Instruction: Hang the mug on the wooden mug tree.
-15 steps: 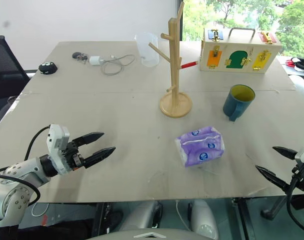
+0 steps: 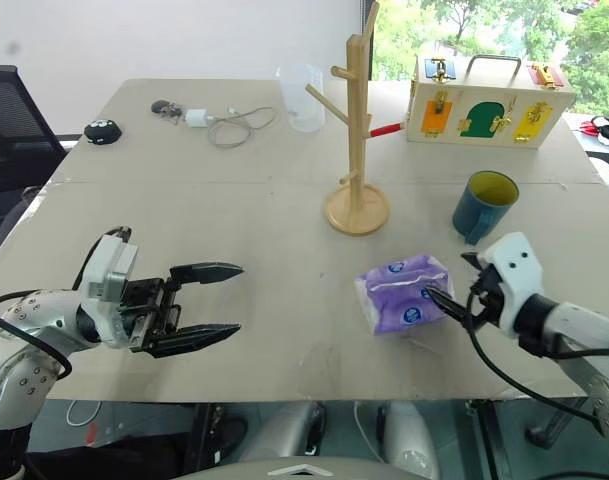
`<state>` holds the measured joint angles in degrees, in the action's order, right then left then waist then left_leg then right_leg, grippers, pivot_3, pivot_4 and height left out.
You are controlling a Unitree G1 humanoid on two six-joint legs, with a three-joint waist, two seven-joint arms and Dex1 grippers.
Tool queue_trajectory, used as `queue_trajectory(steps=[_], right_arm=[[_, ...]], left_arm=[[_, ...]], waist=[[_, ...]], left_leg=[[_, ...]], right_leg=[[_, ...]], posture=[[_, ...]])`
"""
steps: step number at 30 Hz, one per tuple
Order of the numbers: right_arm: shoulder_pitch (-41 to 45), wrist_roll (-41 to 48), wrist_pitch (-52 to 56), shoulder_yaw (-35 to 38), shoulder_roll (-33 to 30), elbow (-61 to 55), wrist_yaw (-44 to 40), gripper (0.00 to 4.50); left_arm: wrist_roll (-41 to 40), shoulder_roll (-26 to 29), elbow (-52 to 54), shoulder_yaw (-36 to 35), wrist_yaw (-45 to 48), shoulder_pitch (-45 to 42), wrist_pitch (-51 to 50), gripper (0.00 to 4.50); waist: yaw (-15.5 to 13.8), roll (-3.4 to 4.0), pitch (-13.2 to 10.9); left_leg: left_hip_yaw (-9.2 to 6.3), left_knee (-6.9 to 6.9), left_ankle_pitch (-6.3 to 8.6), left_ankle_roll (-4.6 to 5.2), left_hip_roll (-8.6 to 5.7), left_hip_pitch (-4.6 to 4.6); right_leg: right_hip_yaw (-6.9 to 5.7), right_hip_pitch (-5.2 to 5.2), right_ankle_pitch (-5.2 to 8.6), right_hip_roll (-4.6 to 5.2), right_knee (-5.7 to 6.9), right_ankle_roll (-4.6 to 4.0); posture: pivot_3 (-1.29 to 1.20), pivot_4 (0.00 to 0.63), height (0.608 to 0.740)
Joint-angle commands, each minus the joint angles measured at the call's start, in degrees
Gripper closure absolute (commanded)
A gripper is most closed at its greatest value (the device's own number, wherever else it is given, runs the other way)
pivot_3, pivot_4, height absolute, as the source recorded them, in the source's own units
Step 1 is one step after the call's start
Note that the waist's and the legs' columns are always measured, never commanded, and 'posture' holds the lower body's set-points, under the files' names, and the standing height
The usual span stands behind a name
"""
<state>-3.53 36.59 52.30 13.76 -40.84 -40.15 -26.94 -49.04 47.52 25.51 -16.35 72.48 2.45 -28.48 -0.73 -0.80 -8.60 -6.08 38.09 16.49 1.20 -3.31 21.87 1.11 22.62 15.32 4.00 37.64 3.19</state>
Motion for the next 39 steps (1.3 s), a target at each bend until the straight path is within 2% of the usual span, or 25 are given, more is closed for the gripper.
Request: queue_trajectory(steps=[1,2,5,8,9,10,13,18,20,23,28,32,36,39], right_arm=[[1.46,-1.63,3.05,-3.48,0.94,1.70,3.34,0.01],[1.44,-3.10,2.98,-4.86,0.94,2.94,3.91,0.01],[1.09,-5.34,0.65,-6.74,1.46,5.65,3.54,0.84],[0.67,-6.09,-0.73,-6.72,1.68,6.81,2.67,2.12],[0.36,-6.55,-1.68,-6.79,1.55,7.15,2.12,2.85],[0.12,-6.86,-2.35,-6.81,1.49,7.37,1.71,3.30],[-0.45,-7.27,-4.03,-6.46,1.39,7.91,0.49,4.44],[-5.82,-8.95,-9.87,-0.61,-0.50,10.62,-3.33,4.44],[-8.41,-7.14,-13.23,5.06,0.46,13.92,-5.58,4.44],[-12.53,-6.49,-18.76,17.25,-0.28,22.18,-9.17,4.44],[-13.62,-6.47,-23.19,27.63,-4.35,34.15,-13.93,4.44],[-9.01,-8.49,-23.65,28.09,-7.36,41.93,-12.44,4.44],[-0.97,-11.37,-21.64,22.52,-7.31,46.23,-8.29,4.44],[-0.17,-12.27,-21.91,19.13,-8.22,46.38,-11.70,4.44]], left_arm=[[-2.51,1.13,2.70,0.09,0.31,-1.44,-1.35,0.00],[-2.89,1.44,2.76,0.07,0.49,-1.73,-1.65,0.00],[-3.57,2.28,2.65,-0.09,1.17,-2.28,-2.36,0.00],[-3.44,2.42,2.62,-0.14,1.31,-1.95,-2.21,0.00],[-3.23,2.29,2.70,0.00,1.25,-1.75,-2.03,0.00],[-3.03,2.12,2.77,0.18,1.17,-1.62,-1.87,0.00],[-2.62,1.13,3.15,1.00,0.33,-1.51,-1.42,0.00],[-1.94,-0.56,3.09,2.42,-0.50,-2.14,-0.57,0.00],[-1.83,-1.08,2.92,3.17,-1.14,-3.18,-0.51,0.00],[-1.73,-2.38,2.80,4.76,-2.21,-5.00,-0.46,0.00],[-1.70,-3.44,2.09,6.20,-2.15,-6.52,-0.18,0.00],[-1.92,-3.60,1.16,6.57,-1.56,-7.91,-0.35,0.00],[-2.73,-4.06,1.09,7.37,-1.60,-9.51,-0.77,0.00],[-2.87,-4.51,1.91,8.10,-2.49,-10.30,-1.29,0.00]], waist=[[-0.01,0.01,-0.01],[0.02,0.01,-0.01],[0.08,0.03,-0.01],[0.19,0.03,-0.01],[0.21,0.03,-0.01],[0.23,0.02,0.00],[0.26,0.02,0.00],[-0.21,0.02,0.00],[-0.17,-0.02,0.02],[-0.25,0.01,0.01],[0.58,0.08,-0.01],[1.80,0.10,0.01],[1.95,0.11,0.01],[1.51,0.13,0.01]], left_leg=[[0.00,0.00,0.01,0.01,-0.01,0.01],[0.00,0.00,0.01,0.02,-0.02,0.00],[0.01,0.00,0.01,0.02,-0.02,-0.01],[0.01,0.00,0.00,0.02,-0.01,-0.05],[0.02,0.00,0.00,0.02,-0.01,-0.06],[0.02,0.01,0.01,0.02,-0.01,-0.06],[0.02,0.01,0.01,0.02,-0.01,-0.06],[0.01,0.02,0.01,0.02,-0.02,-0.05],[-0.03,0.02,0.01,0.03,-0.04,-0.04],[-0.04,0.05,0.01,0.04,-0.07,-0.05],[0.13,0.01,0.03,0.06,-0.02,-0.18],[0.33,0.01,0.17,0.32,0.12,-0.32],[0.50,0.04,0.18,0.32,0.15,-0.38],[0.47,0.05,0.16,0.30,0.15,-0.35]], right_leg=[[0.01,0.00,0.00,0.01,-0.01,0.00],[0.00,0.00,0.00,0.01,0.00,0.00],[0.01,0.00,0.00,-0.01,0.02,0.01],[0.01,0.00,0.00,-0.05,0.05,0.01],[0.00,-0.01,0.00,-0.06,0.05,0.01],[-0.01,-0.01,0.00,-0.06,0.05,0.01],[-0.01,-0.02,0.00,-0.06,0.05,0.01],[-0.01,-0.04,0.00,-0.05,0.04,0.01],[-0.04,-0.08,0.00,-0.03,0.01,0.02],[-0.05,-0.13,0.00,-0.01,0.02,0.02],[0.00,-0.15,0.00,-0.10,0.08,0.02],[0.13,-0.17,-0.01,-0.21,0.19,0.01],[0.27,-0.17,-0.01,-0.27,0.21,0.02],[0.28,-0.17,-0.01,-0.26,0.20,0.02]], posture=[[0.00,0.150,0.740],[0.00,0.150,0.740],[0.00,0.150,0.740],[0.00,0.150,0.740],[0.00,0.150,0.740],[0.00,0.150,0.740],[0.00,0.150,0.740],[0.00,0.150,0.740],[0.00,0.150,0.740],[0.00,0.150,0.740],[0.00,0.150,0.740],[0.00,0.150,0.740],[0.00,0.150,0.740],[0.00,0.150,0.740]])
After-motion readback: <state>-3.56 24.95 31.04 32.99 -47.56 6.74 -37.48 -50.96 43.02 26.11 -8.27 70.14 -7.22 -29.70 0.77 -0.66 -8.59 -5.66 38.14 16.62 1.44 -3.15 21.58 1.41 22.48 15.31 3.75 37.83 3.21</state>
